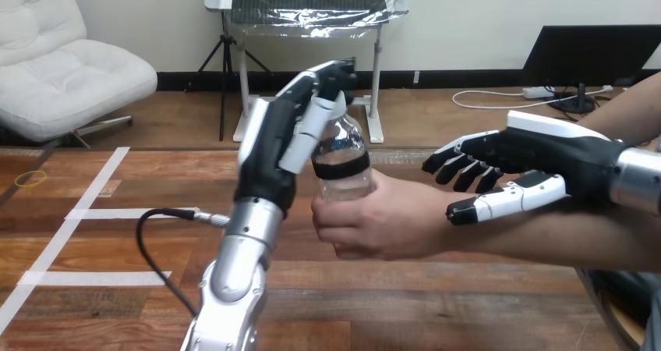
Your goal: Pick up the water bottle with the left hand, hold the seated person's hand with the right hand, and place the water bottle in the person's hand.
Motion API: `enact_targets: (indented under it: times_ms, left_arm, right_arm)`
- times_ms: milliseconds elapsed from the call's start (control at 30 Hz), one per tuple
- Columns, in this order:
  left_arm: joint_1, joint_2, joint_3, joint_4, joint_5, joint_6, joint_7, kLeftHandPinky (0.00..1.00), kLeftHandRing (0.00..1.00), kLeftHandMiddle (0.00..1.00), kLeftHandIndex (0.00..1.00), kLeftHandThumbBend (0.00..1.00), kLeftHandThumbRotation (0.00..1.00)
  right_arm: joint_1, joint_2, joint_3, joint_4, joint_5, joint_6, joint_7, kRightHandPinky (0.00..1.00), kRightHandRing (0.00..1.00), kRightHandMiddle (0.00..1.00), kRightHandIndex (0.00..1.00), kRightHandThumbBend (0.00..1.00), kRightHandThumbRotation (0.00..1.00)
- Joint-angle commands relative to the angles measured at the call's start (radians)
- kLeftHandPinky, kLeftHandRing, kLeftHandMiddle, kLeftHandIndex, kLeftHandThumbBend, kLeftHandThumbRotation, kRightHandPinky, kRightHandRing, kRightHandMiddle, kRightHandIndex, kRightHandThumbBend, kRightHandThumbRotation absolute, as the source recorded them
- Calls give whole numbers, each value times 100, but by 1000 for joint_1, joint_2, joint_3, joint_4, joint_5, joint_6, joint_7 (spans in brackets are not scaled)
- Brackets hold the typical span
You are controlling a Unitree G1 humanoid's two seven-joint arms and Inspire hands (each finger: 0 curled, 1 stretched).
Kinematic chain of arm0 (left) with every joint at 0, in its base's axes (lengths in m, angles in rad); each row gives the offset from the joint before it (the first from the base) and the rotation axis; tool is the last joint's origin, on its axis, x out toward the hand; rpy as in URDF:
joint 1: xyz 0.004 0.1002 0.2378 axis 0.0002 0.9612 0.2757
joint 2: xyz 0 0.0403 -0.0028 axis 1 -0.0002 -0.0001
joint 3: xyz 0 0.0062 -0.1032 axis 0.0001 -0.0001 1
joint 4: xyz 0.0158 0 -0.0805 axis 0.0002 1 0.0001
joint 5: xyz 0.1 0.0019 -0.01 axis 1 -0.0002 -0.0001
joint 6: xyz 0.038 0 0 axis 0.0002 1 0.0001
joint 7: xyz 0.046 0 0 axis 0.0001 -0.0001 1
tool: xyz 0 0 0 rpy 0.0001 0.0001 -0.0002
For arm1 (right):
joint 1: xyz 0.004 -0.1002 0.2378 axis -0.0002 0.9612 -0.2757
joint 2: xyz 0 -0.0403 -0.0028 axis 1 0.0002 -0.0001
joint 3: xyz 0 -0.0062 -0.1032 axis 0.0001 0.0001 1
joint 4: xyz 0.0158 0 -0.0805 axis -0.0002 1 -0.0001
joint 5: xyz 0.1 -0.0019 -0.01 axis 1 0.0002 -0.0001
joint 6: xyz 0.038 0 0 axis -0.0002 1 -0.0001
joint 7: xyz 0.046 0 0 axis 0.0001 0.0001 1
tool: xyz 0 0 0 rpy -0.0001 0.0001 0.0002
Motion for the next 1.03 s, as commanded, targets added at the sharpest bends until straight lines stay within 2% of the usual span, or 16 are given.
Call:
enact_targets:
  times_ms: [0,133,333,533,633,733,867,933,1000]
  left_arm:
    - [-2,14,17,-79,-12,-24,2,73,76,79,75,78,96]
    - [10,13,22,-104,-17,-18,1,72,77,79,76,79,95]
    - [31,14,27,-144,-28,-8,-7,71,77,79,76,78,95]
    - [55,16,29,-183,-36,3,-8,71,78,79,76,78,94]
    - [66,17,30,-204,-40,10,-8,71,79,79,77,78,94]
    - [78,17,31,-225,-46,19,-7,72,79,79,77,78,94]
    - [96,16,33,-254,-64,25,-15,72,79,79,77,80,93]
    - [103,15,33,-264,-73,24,-21,73,79,79,77,80,93]
    - [115,16,32,-278,-88,15,-33,73,79,79,77,80,93]
  right_arm:
    - [46,-20,-27,-27,31,35,15,72,79,83,85,100,69]
    - [57,-22,-44,-45,56,44,22,72,80,84,86,100,70]
    - [74,-21,-74,-59,96,17,24,69,79,84,86,100,72]
    - [100,-12,-109,-85,129,9,3,67,79,84,88,100,75]
    - [119,4,-130,-104,137,2,-27,67,79,84,88,100,76]
    - [141,33,-153,-113,140,-39,-81,66,79,84,88,100,79]
    - [173,92,-179,-111,143,-135,-176,65,78,83,87,99,83]
    - [185,115,-186,-111,146,-164,-213,63,78,82,85,98,86]
    - [204,157,-197,-112,154,-208,-266,63,77,81,85,96,89]
